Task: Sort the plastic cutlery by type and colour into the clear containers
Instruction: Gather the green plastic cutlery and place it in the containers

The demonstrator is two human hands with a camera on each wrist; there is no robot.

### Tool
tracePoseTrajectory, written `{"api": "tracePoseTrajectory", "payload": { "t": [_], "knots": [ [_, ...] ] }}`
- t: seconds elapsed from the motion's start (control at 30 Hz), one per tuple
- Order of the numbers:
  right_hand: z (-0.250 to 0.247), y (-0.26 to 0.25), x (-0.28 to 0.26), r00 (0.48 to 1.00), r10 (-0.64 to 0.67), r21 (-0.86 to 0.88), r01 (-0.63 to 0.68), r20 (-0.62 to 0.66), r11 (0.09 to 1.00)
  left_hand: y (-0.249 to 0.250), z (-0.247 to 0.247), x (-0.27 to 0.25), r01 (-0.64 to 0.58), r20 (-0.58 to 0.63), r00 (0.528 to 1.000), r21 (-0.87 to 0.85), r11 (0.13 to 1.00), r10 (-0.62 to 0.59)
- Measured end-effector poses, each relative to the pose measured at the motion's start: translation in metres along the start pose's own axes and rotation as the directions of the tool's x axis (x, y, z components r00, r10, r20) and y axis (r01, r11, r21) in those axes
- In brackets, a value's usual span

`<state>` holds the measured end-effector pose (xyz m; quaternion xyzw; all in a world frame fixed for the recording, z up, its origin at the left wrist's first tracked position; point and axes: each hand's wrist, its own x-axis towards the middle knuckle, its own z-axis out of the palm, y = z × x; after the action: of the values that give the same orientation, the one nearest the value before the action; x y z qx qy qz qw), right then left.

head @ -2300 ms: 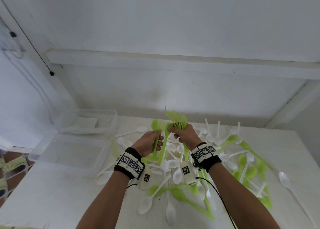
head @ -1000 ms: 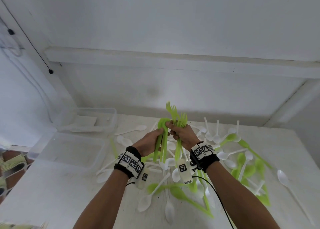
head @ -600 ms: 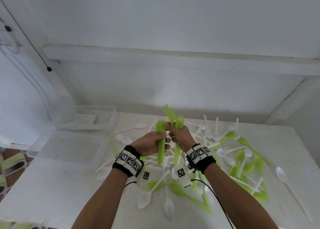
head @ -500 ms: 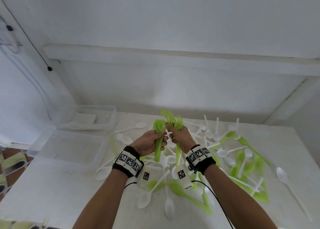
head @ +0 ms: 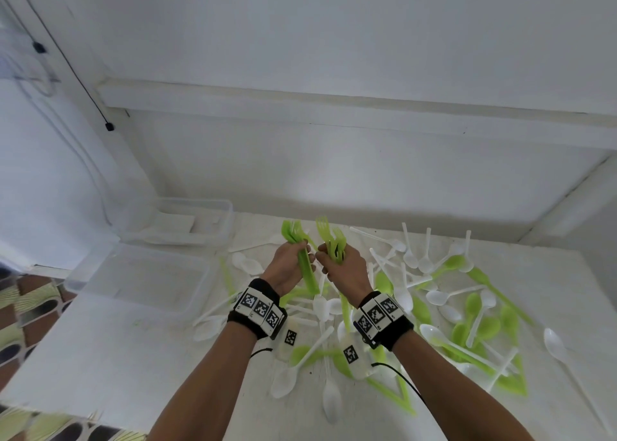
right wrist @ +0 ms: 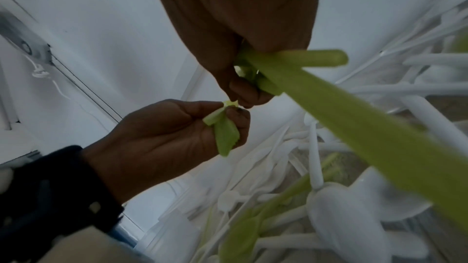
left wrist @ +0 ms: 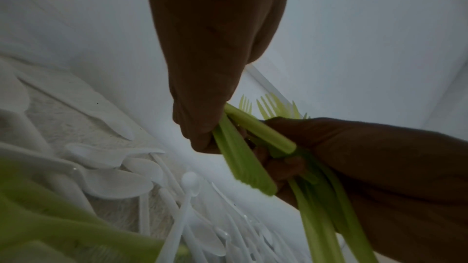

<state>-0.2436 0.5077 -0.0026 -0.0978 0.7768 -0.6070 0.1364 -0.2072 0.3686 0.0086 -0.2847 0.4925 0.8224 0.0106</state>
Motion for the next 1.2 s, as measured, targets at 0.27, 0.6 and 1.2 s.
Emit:
{"api": "tracePoseTrajectory", "payload": {
  "t": [0.27, 0.6, 1.2],
  "knots": [
    [0.008, 0.008, -0.011, 0.998, 0.002, 0.047, 0.001, -0.067, 0.999, -0.005, 0.008, -0.002, -0.022, -0.005, 1.0, 0.08, 0.997, 0.022],
    [0.005, 0.004, -0.014, 0.998, 0.061, 0.169, -0.057, -0.02, 0.984, -0.002, 0.0, -0.002, -0.017, 0.065, 0.998, -0.008, 1.0, 0.017],
    [-0.008, -0.015, -0.009, 0.96, 0.179, 0.178, -0.219, 0.215, 0.959, -0.005, -0.008, -0.006, -0.064, 0.095, 0.994, 0.039, 0.997, 0.06]
  ]
}}
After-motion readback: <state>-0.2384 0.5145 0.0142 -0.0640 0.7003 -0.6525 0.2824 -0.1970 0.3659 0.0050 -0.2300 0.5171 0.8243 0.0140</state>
